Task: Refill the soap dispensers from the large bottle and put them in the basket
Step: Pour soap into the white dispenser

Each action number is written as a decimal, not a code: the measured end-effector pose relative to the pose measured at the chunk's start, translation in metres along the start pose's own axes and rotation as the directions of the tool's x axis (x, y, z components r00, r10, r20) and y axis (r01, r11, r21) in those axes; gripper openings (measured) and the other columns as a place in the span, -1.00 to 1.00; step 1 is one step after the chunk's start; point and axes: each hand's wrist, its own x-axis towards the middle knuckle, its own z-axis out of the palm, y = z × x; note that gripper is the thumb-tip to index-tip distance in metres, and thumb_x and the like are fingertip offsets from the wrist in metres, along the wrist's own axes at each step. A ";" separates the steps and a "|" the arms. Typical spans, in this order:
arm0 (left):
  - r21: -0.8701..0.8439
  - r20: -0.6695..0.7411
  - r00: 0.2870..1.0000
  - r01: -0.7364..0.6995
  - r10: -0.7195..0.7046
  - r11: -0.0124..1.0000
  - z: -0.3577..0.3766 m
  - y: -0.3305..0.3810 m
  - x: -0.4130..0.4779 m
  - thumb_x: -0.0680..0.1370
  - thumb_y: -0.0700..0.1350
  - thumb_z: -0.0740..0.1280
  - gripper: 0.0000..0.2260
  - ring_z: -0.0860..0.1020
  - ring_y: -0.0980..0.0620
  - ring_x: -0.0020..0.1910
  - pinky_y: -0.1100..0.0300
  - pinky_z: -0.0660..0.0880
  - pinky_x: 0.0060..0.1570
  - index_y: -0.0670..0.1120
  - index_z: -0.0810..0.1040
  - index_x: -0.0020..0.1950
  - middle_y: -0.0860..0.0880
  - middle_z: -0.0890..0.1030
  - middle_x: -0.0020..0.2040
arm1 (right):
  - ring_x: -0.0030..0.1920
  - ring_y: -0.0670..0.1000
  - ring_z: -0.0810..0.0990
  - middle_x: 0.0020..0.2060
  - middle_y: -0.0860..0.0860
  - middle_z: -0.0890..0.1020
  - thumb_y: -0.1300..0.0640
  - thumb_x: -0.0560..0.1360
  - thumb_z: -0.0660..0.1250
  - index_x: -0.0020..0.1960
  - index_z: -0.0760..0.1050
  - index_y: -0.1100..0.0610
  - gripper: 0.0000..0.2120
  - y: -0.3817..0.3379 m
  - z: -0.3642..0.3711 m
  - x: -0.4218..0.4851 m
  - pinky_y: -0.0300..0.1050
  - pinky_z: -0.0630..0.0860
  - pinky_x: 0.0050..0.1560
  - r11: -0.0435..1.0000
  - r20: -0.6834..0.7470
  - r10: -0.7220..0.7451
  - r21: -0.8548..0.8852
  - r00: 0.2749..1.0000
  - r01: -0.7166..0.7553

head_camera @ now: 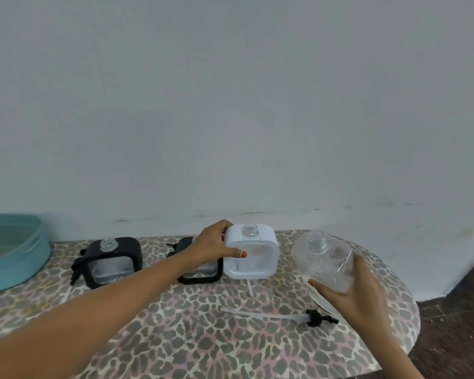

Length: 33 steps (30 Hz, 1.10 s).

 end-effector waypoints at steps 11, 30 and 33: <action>0.043 -0.101 0.994 0.046 -0.042 0.998 -0.082 -0.044 -0.102 0.29 -0.14 0.55 -0.52 0.54 0.12 0.01 0.31 0.49 -0.03 -0.02 0.45 0.12 0.08 0.55 0.03 | 0.00 0.17 0.58 0.04 0.10 0.60 -0.02 0.20 0.57 0.26 0.36 0.18 -0.26 -0.087 0.045 -0.016 -0.13 0.36 -0.20 0.971 0.063 -0.238 0.019 0.969 0.237; 0.100 -0.087 0.995 0.067 -0.058 0.993 -0.123 -0.088 -0.181 0.26 -0.11 0.57 -0.45 0.52 0.15 0.01 0.50 0.43 -0.10 -0.06 0.45 0.19 0.09 0.55 0.05 | -0.24 0.11 0.65 -0.12 0.07 0.67 -0.01 0.19 0.57 0.11 0.39 0.10 -0.41 -0.150 0.110 -0.015 -0.19 0.41 -0.30 0.644 0.070 -0.757 -0.089 0.649 0.760; 0.097 -0.069 0.996 0.062 -0.055 0.993 -0.120 -0.090 -0.179 0.26 -0.10 0.57 -0.47 0.54 0.11 0.05 0.37 0.46 -0.01 -0.04 0.46 0.16 0.06 0.57 0.08 | -0.18 0.12 0.65 -0.07 0.06 0.66 0.04 0.19 0.57 0.11 0.37 0.08 -0.41 -0.147 0.112 -0.008 -0.13 0.49 -0.24 0.592 0.074 -0.795 -0.119 0.602 0.797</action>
